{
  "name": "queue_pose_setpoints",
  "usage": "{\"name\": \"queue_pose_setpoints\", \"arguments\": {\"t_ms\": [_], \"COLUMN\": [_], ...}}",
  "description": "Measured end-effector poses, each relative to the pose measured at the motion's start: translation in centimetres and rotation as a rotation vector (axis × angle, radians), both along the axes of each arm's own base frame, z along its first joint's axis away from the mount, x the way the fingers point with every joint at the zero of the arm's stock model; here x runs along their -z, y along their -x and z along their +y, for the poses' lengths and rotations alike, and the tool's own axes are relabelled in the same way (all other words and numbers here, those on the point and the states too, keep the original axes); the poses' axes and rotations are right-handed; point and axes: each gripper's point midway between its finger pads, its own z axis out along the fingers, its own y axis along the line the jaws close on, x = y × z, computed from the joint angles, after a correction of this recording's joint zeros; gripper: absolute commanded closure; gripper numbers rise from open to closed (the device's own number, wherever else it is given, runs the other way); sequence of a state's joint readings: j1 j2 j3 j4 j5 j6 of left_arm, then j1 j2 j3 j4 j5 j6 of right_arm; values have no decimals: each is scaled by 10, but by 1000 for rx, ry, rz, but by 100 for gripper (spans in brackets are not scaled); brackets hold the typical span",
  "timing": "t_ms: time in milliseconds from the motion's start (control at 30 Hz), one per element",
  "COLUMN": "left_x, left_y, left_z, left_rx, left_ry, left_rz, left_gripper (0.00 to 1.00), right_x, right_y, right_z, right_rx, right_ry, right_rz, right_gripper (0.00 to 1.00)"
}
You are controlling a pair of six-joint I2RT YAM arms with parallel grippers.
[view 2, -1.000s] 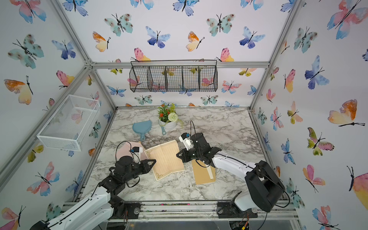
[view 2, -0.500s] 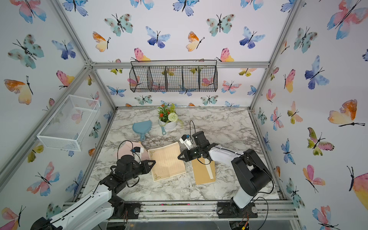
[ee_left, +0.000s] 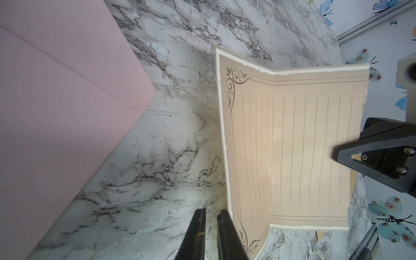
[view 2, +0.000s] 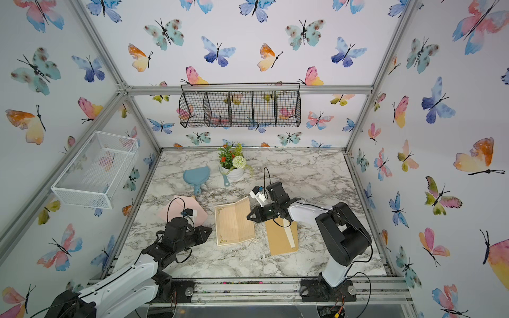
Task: Take the letter paper out of the envelope
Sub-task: Place the letter paper at the center of the board.
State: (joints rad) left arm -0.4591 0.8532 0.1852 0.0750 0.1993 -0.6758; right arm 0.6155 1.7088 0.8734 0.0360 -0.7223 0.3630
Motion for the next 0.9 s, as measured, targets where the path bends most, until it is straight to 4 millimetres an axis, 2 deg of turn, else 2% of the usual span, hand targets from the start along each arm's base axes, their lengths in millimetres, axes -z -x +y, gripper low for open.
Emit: {"name": "queue_pose_setpoints", "arguments": {"t_ms": [133,267,400,467,667,767,900], "left_x": [-14,-40,-52,-46,1,8,12], "left_y": [-2,-10,-13,-12,-5,-5,-6], "left_z": [-6,-15,-24,-28,-32,-32,-28], "left_rx": [16,40,66,80,96,95,82], "left_ry": [41,77,125,152,128,117,103], "left_rz": [-26,-69,-98,-90,45,61,49], "left_gripper": [87,88,90,92,95,95,96], "right_x": [12,28,32,30,28,30,44], "right_y": [0,2,4,7,13,10,-2], "right_z": [5,9,14,20,28,29,24], "right_rx": [0,0,-1,-13,-30,-22,30], "right_ry": [-27,-44,-53,-62,-69,-59,23], "right_rz": [36,84,102,97,90,85,66], "right_gripper": [98,98,98,98,97,84,80]}}
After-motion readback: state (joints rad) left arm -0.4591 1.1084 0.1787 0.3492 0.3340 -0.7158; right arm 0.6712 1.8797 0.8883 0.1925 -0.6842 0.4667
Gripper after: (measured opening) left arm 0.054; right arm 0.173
